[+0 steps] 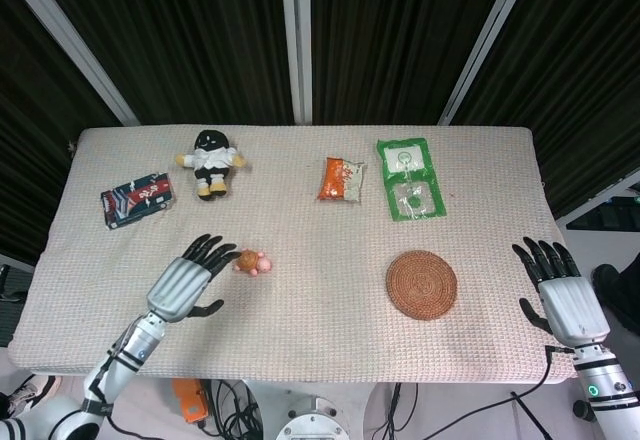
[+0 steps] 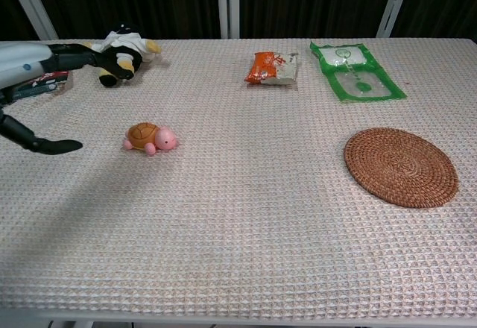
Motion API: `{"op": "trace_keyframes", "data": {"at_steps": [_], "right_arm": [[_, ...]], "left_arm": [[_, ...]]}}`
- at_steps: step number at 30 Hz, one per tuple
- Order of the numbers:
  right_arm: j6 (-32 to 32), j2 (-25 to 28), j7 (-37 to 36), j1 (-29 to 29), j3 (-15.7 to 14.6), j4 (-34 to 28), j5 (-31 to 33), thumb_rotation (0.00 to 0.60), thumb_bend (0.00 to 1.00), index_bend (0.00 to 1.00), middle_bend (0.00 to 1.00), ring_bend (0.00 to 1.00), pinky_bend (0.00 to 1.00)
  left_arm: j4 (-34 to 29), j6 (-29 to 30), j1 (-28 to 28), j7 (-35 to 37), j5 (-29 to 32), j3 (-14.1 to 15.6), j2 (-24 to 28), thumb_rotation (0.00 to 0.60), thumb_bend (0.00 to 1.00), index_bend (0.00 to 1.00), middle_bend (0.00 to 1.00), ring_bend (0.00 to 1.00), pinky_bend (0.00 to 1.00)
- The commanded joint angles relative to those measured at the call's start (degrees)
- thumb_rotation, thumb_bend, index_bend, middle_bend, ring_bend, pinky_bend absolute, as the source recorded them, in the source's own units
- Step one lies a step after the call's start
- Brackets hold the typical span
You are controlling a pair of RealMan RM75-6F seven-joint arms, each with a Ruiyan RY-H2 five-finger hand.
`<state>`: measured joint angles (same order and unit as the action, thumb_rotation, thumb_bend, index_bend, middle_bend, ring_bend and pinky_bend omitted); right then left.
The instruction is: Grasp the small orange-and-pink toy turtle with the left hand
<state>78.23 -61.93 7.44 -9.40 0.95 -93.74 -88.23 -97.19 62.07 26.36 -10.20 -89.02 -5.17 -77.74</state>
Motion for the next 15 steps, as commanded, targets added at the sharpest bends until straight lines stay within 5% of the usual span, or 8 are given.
{"op": "trace_keyframes", "data": {"at_steps": [1, 15], "right_arm": [[-0.25, -0.08, -0.19, -0.06, -0.01, 0.25, 0.18, 0.600, 0.27, 0.00, 0.00, 0.00, 0.00], [-0.19, 0.97, -2.05, 0.03, -0.21, 0.74, -0.25, 0.600, 0.27, 0.00, 0.00, 0.00, 0.00]], "left_arm": [[1.82, -2.62, 2.63, -2.01, 2.51, -1.65, -2.95, 0.600, 0.24, 0.16, 0.12, 0.00, 0.01], [9.89, -13.03, 11.83, -10.05, 16.80, -5.46, -11.15, 0.600, 0.25, 0.18, 0.14, 0.00, 0.02]]}}
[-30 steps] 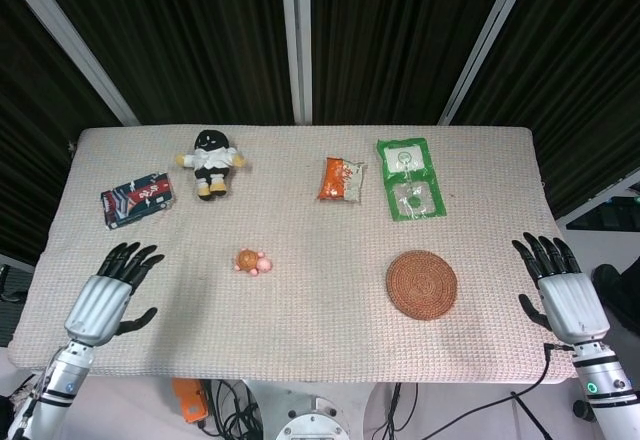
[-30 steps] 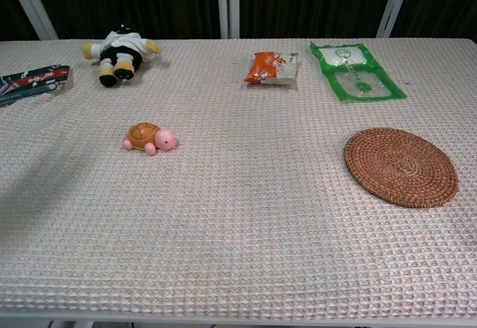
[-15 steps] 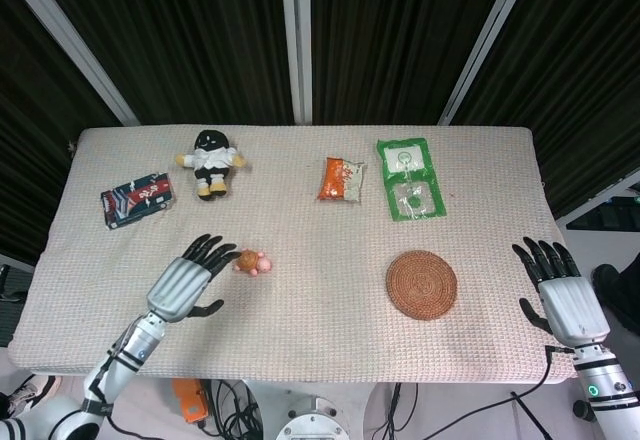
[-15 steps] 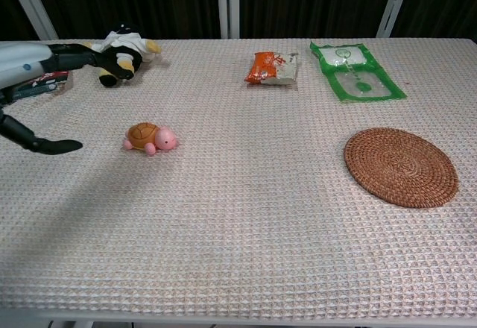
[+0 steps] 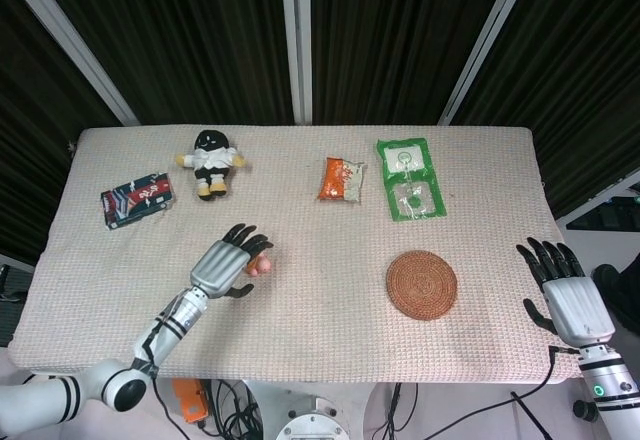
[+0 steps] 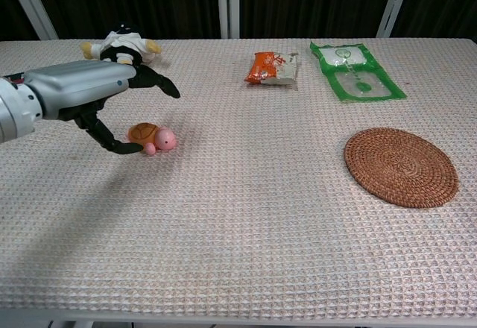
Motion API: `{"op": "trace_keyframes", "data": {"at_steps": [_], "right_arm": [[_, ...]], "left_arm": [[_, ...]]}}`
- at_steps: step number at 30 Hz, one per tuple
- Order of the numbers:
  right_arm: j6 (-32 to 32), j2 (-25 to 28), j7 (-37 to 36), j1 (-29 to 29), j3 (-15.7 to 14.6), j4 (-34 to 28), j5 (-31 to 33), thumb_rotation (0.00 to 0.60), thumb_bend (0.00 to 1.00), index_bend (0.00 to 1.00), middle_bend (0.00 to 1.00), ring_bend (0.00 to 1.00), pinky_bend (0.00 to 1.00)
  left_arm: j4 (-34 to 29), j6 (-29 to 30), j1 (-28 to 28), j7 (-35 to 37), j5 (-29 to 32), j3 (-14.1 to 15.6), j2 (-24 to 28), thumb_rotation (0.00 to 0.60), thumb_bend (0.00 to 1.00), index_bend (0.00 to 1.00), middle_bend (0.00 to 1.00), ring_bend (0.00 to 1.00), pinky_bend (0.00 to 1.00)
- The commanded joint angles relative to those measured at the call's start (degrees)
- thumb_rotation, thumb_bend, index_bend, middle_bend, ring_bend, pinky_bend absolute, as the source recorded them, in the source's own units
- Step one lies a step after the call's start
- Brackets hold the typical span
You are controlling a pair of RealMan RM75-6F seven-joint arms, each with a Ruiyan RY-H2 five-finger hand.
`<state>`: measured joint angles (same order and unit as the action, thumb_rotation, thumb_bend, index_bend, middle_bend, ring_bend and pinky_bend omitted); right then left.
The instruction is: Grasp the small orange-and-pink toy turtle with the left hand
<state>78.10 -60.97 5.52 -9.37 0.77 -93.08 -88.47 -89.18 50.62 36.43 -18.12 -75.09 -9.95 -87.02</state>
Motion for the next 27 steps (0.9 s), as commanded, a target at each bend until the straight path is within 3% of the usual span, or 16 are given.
{"op": "trace_keyframes", "data": {"at_steps": [1, 14, 21, 27], "right_arm": [[-0.19, -0.03, -0.22, -0.01, -0.10, 0.16, 0.00, 0.600, 0.27, 0.00, 0.00, 0.00, 0.00], [-1.07, -0.67, -1.38, -0.06, -0.22, 1.73, 0.72, 0.600, 0.27, 0.00, 0.00, 0.00, 0.00], [-1.48, -1.21, -1.16, -0.12, -0.31, 2.22, 0.97, 0.600, 0.27, 0.00, 0.00, 0.00, 0.00], [-1.84, -1.33, -1.04, -0.29, -0.08, 2.38, 1.49, 0.600, 0.27, 0.00, 0.00, 0.00, 0.00]], "left_arm": [[2.38, -1.75, 2.08, -2.52, 3.60, -0.74, -2.26, 0.600, 0.25, 0.18, 0.14, 0.00, 0.02], [7.04, -0.19, 2.87, -4.53, 8.49, 0.84, -3.62, 0.600, 0.25, 0.24, 0.22, 0.00, 0.02], [9.32, -0.14, 3.14, -3.16, 8.14, 2.09, -4.89, 0.600, 0.25, 0.34, 0.29, 0.00, 0.04], [12.38, 1.24, 3.31, 0.17, 5.25, 2.61, -6.73, 0.600, 0.30, 0.48, 0.45, 0.07, 0.06]]}}
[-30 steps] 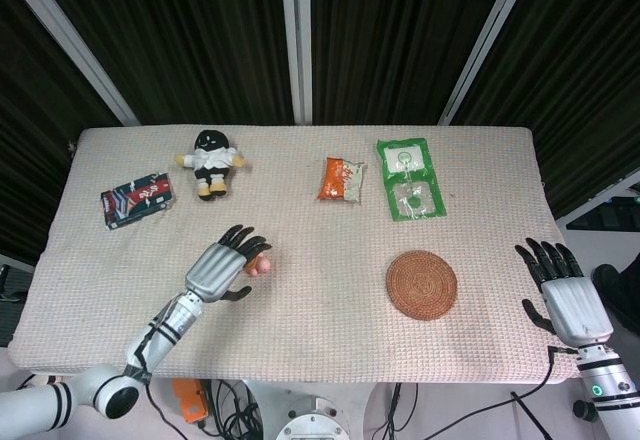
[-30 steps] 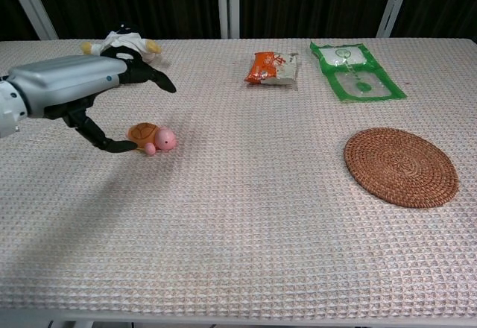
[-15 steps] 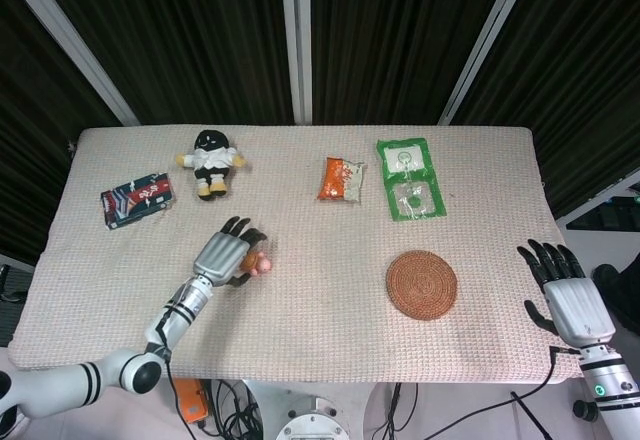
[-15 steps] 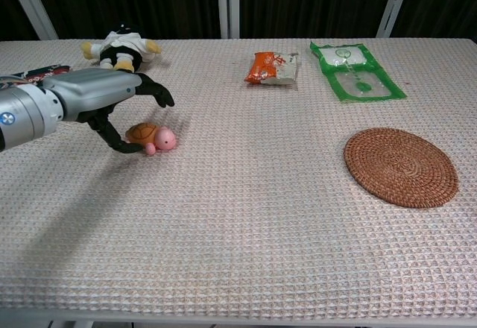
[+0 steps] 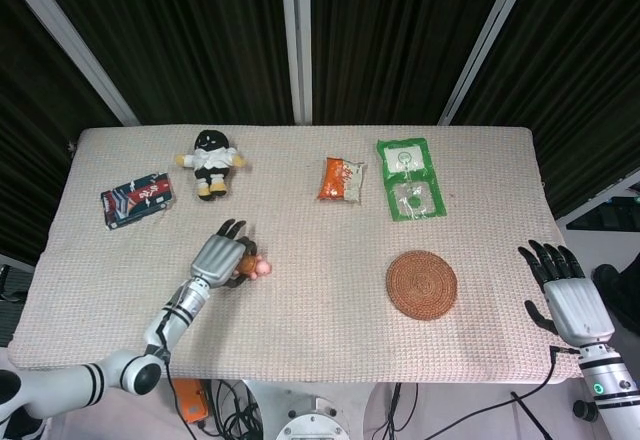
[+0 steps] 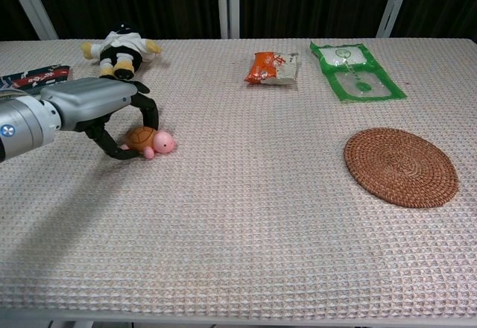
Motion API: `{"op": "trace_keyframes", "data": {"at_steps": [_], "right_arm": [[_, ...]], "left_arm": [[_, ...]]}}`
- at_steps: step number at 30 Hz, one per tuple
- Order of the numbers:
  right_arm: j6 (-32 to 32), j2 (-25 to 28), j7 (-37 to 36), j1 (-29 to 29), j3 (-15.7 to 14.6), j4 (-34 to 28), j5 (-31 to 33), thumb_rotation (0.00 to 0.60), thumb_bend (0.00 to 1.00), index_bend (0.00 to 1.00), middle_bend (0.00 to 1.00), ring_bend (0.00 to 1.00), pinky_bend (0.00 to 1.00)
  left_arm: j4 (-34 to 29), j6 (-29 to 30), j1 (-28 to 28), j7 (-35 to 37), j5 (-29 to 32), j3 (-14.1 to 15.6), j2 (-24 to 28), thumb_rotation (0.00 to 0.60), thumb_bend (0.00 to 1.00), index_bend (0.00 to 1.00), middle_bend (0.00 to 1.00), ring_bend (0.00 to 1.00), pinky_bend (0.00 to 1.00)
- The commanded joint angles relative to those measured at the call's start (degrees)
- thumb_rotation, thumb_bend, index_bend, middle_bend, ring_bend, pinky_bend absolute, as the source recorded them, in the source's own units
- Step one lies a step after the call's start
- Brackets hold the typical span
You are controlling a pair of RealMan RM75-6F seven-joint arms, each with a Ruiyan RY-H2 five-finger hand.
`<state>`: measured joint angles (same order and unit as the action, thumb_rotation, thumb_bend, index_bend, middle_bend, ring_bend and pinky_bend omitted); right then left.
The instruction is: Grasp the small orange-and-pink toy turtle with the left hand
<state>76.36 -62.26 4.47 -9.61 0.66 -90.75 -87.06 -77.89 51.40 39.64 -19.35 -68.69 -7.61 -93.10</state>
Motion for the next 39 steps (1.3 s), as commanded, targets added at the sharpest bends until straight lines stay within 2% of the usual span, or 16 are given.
{"op": "trace_keyframes", "data": {"at_steps": [1, 9, 13, 15, 17, 19, 22, 34, 39], "right_arm": [[-0.20, -0.09, -0.01, -0.09, 0.05, 0.08, 0.17, 0.600, 0.27, 0.00, 0.00, 0.00, 0.00], [-0.64, -0.32, -0.25, -0.19, 0.06, 0.51, 0.56, 0.600, 0.27, 0.00, 0.00, 0.00, 0.00], [-0.42, -0.23, -0.21, -0.14, 0.09, 0.44, 0.48, 0.600, 0.27, 0.00, 0.00, 0.00, 0.00], [-0.32, -0.19, -0.19, -0.11, 0.11, 0.39, 0.47, 0.600, 0.27, 0.00, 0.00, 0.00, 0.00], [-0.18, -0.13, -0.14, -0.07, 0.13, 0.31, 0.43, 0.600, 0.27, 0.00, 0.00, 0.00, 0.00], [-0.04, -0.08, -0.17, -0.02, 0.17, 0.29, 0.43, 0.600, 0.27, 0.00, 0.00, 0.00, 0.00], [0.21, -0.04, -0.18, 0.05, 0.29, 0.31, 0.48, 0.600, 0.27, 0.00, 0.00, 0.00, 0.00], [0.34, -0.26, 0.03, 0.10, 0.47, 0.48, 0.75, 0.600, 0.28, 0.00, 0.00, 0.00, 0.00], [0.13, -0.28, -0.01, 0.07, 0.50, 0.55, 0.96, 0.600, 0.28, 0.00, 0.00, 0.00, 0.00]], "left_arm": [[1.53, 0.58, 0.16, 1.89, -1.58, 0.33, -0.79, 0.600, 0.31, 0.51, 0.48, 0.09, 0.07], [4.65, 3.21, -0.01, 4.55, -4.82, 0.88, -2.50, 0.600, 0.35, 0.78, 0.75, 0.31, 0.14], [4.37, 2.75, -0.06, 4.13, -4.05, 0.95, -2.41, 0.600, 0.35, 0.80, 0.78, 0.35, 0.15], [3.70, 2.34, -0.18, 4.14, -3.49, 1.03, -2.02, 0.600, 0.33, 0.76, 0.74, 0.33, 0.15], [2.46, 1.31, -0.09, 4.43, -3.18, 1.28, -0.89, 0.600, 0.26, 0.60, 0.57, 0.24, 0.14], [1.32, 1.09, -0.13, 5.13, -3.11, 1.19, 0.02, 0.600, 0.23, 0.48, 0.42, 0.15, 0.13], [-0.24, 1.75, -0.43, 5.61, -3.52, 1.19, 1.46, 0.600, 0.22, 0.41, 0.33, 0.10, 0.13], [-2.11, 0.38, -0.22, 5.35, -2.21, 1.70, 3.10, 0.600, 0.24, 0.45, 0.36, 0.09, 0.13], [-2.69, 0.02, -0.09, 5.79, -2.38, 1.95, 3.71, 0.600, 0.23, 0.38, 0.34, 0.09, 0.12]]}}
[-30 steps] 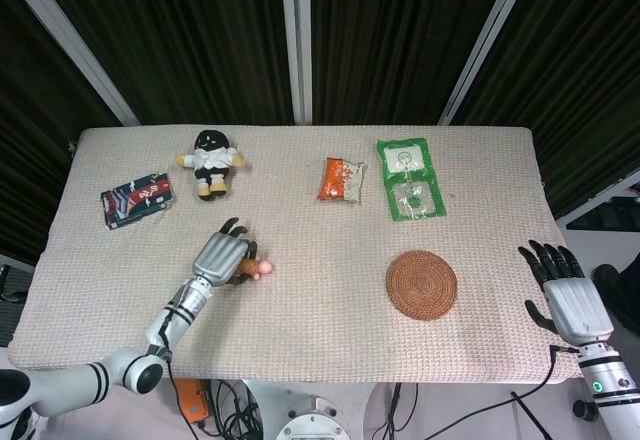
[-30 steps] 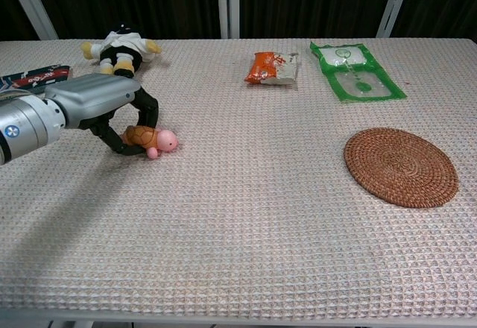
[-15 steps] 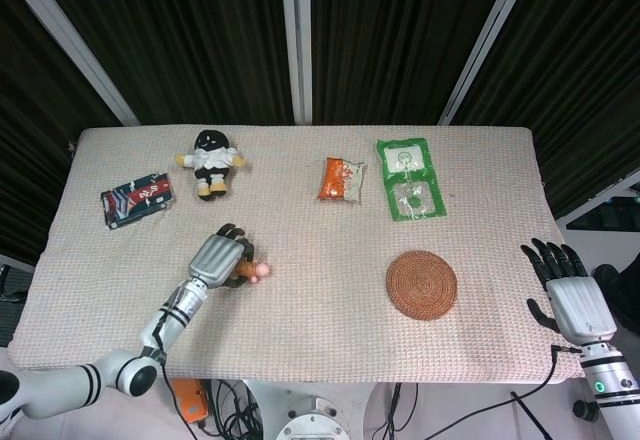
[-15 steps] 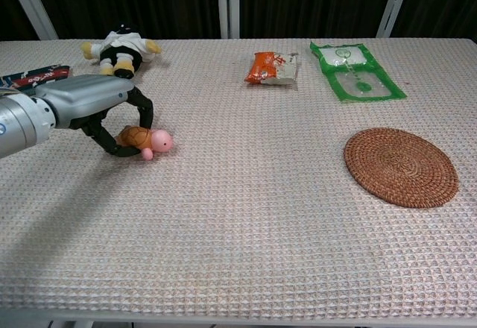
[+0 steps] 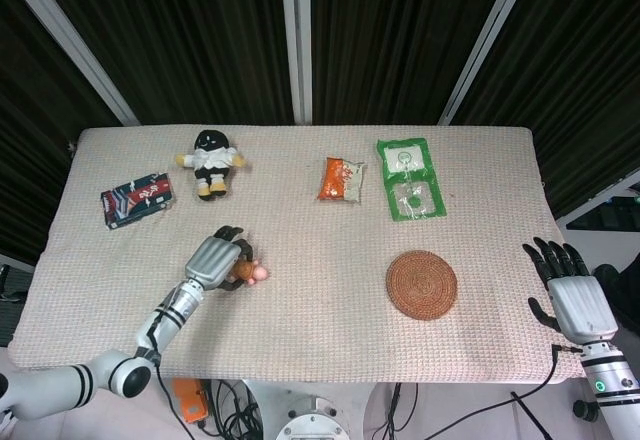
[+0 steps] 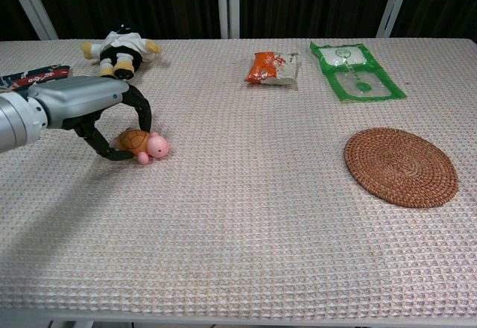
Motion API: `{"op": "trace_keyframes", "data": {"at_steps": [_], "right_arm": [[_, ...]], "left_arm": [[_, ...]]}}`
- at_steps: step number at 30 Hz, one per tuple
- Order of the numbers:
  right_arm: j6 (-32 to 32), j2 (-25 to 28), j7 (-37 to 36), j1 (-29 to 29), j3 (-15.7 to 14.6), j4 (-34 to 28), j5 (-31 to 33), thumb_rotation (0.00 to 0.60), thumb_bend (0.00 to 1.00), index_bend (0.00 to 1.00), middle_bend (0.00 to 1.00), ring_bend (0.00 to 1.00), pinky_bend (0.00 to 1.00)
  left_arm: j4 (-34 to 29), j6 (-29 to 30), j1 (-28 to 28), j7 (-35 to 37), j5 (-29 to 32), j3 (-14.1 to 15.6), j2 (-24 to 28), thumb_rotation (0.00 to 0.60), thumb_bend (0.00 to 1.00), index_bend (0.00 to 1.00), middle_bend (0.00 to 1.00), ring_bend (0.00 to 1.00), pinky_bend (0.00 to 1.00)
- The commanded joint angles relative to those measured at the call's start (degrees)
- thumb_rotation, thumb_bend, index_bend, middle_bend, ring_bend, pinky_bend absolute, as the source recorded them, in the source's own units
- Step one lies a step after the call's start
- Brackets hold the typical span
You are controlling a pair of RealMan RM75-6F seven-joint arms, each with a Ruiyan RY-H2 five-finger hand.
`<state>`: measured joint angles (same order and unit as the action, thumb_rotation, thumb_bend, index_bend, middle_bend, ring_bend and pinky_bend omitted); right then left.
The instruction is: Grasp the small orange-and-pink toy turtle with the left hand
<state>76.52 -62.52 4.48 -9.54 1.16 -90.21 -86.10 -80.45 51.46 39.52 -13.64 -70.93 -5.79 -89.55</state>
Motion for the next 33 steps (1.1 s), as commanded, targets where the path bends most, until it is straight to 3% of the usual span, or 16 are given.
{"op": "trace_keyframes", "data": {"at_steps": [1, 6, 10, 18, 23, 28, 33], "right_arm": [[-0.04, -0.02, -0.04, -0.02, -0.01, 0.04, -0.01, 0.600, 0.28, 0.00, 0.00, 0.00, 0.00], [0.00, -0.01, -0.19, 0.03, 0.00, 0.17, 0.04, 0.600, 0.28, 0.00, 0.00, 0.00, 0.00], [-0.01, 0.00, -0.29, 0.04, 0.02, 0.24, 0.09, 0.600, 0.28, 0.00, 0.00, 0.00, 0.00], [-0.34, -0.27, -0.32, -0.08, 0.03, 0.51, 0.26, 0.600, 0.28, 0.00, 0.00, 0.00, 0.00], [-0.32, -0.32, -0.35, -0.08, 0.06, 0.60, 0.29, 0.600, 0.28, 0.00, 0.00, 0.00, 0.00], [-0.28, -0.38, -0.34, -0.07, 0.09, 0.70, 0.33, 0.600, 0.29, 0.00, 0.00, 0.00, 0.00], [-0.21, -0.36, -0.46, -0.03, 0.09, 0.76, 0.31, 0.600, 0.29, 0.00, 0.00, 0.00, 0.00]], "left_arm": [[-0.27, -0.10, 0.04, 0.22, -0.20, 0.18, 0.28, 0.600, 0.23, 0.34, 0.33, 0.09, 0.12], [-0.73, -0.24, 0.19, 0.66, -0.45, 0.28, 0.87, 0.600, 0.23, 0.24, 0.27, 0.07, 0.11], [-0.76, -0.35, 0.28, 0.55, -0.14, 0.30, 0.81, 0.600, 0.23, 0.27, 0.28, 0.07, 0.11], [0.75, 0.40, 0.25, -0.74, 0.94, 0.13, -0.79, 0.600, 0.30, 0.47, 0.44, 0.15, 0.14], [2.04, 0.36, 0.20, 0.88, 0.66, 0.09, -1.89, 0.600, 0.31, 0.57, 0.57, 0.29, 0.23], [3.38, 2.28, -0.10, 1.01, -0.71, 0.06, -3.08, 0.600, 0.33, 0.77, 0.75, 0.46, 0.33], [3.23, 2.52, -0.15, 0.60, -0.67, -0.04, -3.12, 0.600, 0.33, 0.80, 0.78, 0.49, 0.34]]}}
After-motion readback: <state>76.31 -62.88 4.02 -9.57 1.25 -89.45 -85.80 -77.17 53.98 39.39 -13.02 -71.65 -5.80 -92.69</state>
